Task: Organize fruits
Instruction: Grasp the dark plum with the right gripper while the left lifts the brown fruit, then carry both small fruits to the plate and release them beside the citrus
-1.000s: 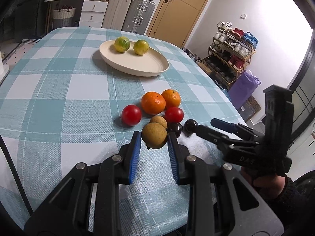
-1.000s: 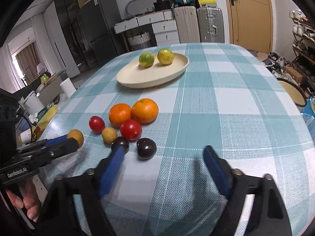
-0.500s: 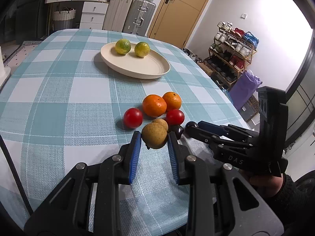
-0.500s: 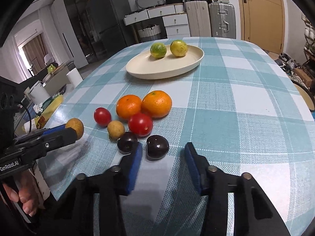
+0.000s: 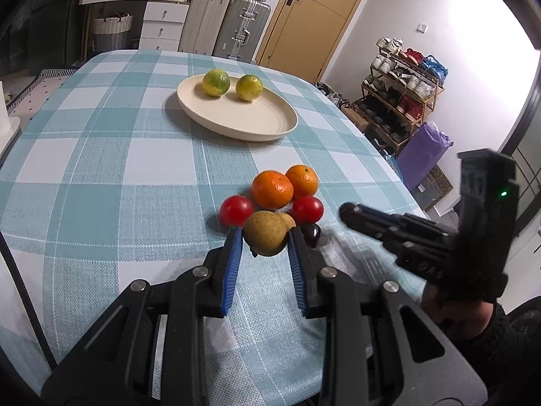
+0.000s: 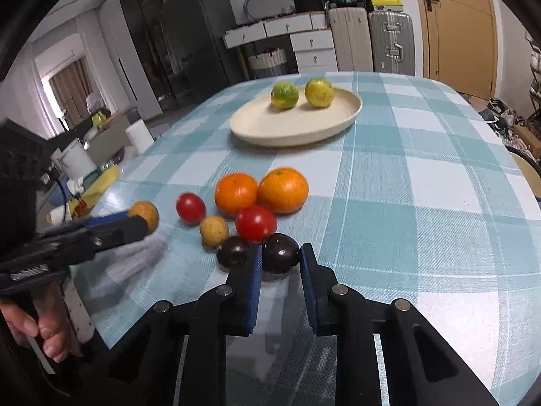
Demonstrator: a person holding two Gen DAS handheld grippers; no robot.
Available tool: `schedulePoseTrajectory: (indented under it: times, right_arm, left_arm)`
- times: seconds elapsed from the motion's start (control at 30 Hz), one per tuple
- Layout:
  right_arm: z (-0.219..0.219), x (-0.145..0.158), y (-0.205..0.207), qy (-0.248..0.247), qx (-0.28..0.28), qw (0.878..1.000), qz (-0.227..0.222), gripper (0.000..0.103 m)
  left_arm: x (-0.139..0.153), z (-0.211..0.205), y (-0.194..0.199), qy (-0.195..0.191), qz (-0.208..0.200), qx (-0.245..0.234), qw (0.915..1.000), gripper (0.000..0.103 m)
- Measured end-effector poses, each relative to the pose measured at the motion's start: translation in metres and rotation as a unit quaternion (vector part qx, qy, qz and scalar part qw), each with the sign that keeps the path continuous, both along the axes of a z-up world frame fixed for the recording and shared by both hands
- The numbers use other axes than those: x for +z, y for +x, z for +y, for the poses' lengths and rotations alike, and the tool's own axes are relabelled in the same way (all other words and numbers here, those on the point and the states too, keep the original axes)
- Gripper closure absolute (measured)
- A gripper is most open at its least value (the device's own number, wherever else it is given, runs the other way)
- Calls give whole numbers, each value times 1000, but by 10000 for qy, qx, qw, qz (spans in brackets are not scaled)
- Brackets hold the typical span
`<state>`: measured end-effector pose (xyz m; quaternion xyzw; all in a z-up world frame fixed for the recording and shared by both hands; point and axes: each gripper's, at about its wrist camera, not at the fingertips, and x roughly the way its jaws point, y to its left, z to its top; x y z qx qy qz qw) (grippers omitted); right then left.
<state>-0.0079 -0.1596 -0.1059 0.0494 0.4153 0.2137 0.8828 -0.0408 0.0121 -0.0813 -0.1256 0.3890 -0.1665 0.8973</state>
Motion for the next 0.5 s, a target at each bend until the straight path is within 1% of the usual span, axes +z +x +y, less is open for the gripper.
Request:
schedulePoseTrajectory:
  times: [0.13, 0.2, 0.4, 0.5]
  right_arm:
    - [-10, 19, 1, 183, -83, 9996, -206, 80]
    - [-13, 28, 5, 235, -81, 9993, -270, 80]
    - [-13, 54, 36, 300, 54, 9985, -466, 80]
    - [-11, 66, 60, 254, 101, 9980, -574, 80]
  left_arm:
    - [6, 3, 11, -57, 6, 31, 10000, 78]
    - [12, 3, 20, -2, -46, 58, 10000, 78]
    - [31, 8, 56, 20, -91, 134, 9999, 78]
    - [40, 8, 80, 132, -134, 188, 9996, 78]
